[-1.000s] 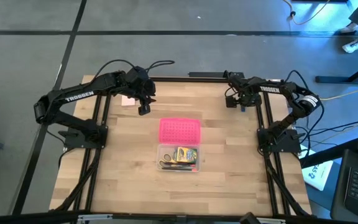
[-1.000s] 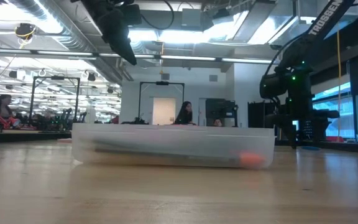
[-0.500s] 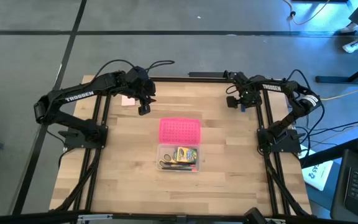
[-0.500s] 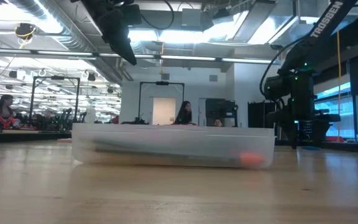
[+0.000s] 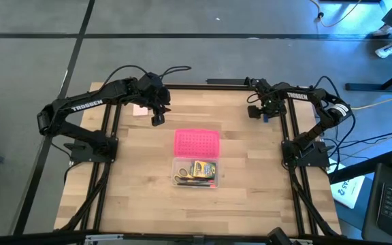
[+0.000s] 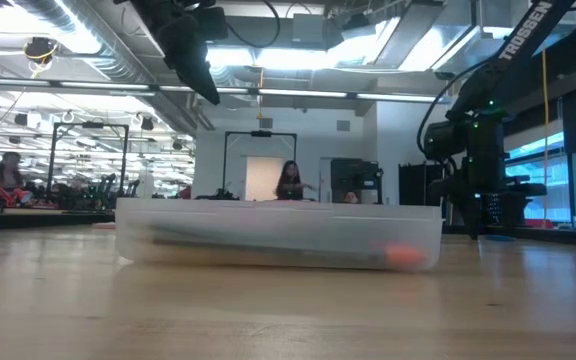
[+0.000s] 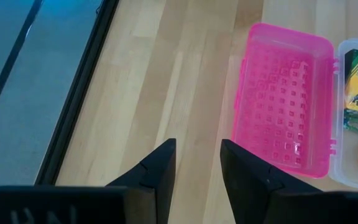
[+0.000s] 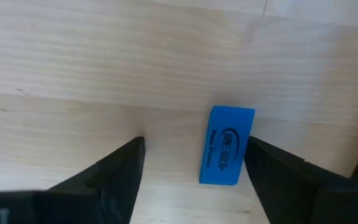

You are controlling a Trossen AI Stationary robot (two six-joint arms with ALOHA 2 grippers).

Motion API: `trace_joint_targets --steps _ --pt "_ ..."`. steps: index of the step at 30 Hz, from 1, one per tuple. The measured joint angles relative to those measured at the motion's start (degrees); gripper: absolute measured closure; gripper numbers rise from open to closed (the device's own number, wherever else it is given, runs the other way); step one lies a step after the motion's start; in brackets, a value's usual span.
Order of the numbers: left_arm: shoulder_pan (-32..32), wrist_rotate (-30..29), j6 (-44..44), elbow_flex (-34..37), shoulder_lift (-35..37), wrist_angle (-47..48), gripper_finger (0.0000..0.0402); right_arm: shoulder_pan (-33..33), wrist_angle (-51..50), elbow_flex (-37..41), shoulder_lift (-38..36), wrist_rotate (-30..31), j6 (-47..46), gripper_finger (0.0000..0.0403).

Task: Pack school essentials
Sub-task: Put the blue eraser into the pink supply box

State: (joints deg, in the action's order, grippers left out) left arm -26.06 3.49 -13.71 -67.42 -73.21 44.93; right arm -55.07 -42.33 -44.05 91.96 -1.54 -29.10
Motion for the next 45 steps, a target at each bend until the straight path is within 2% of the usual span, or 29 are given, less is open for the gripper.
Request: trace_joint_targets --steps 30,45 --pt "0.0 0.0 0.0 0.0 0.0 0.0 0.0282 0.0 0.3 0.0 0.0 1.6 -0.6 0.0309" --pt "0.0 0.0 0.0 0.0 0.0 0.0 0.0282 3.7 0.1 -0.1 0.0 4.8 0.9 0.032"
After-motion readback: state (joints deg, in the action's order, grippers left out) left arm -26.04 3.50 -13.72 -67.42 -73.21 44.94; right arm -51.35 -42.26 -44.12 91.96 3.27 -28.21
